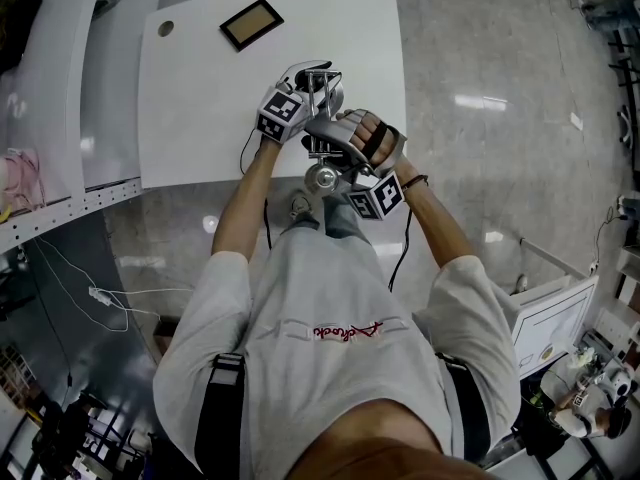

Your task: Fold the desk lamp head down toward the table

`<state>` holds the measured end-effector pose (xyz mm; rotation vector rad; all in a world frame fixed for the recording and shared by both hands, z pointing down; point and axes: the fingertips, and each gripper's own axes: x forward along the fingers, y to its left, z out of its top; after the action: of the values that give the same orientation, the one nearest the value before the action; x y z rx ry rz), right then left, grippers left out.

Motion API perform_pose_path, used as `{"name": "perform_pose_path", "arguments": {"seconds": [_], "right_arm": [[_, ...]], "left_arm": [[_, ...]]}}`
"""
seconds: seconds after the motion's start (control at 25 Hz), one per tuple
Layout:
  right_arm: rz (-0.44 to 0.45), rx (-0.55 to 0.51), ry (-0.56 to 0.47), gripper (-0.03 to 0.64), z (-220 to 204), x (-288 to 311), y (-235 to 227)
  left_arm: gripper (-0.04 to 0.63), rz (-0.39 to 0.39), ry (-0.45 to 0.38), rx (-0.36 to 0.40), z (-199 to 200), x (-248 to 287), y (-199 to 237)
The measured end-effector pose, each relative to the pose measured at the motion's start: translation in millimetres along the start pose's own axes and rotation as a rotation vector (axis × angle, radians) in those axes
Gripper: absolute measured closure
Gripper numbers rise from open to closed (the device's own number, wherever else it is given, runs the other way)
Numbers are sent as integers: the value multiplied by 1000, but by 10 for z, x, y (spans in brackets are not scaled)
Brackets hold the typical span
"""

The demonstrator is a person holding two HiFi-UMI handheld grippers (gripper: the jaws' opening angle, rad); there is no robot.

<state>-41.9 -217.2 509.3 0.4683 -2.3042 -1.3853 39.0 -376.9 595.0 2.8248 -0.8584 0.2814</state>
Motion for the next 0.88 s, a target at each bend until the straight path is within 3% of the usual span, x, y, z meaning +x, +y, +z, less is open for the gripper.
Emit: {"name": "perform_pose_path", "arguments": {"seconds": [0.88], "right_arm": [[15,49,42,363,-47,13,108]], "left_arm": [[433,6,-23,-2,16,-38,-20]]}}
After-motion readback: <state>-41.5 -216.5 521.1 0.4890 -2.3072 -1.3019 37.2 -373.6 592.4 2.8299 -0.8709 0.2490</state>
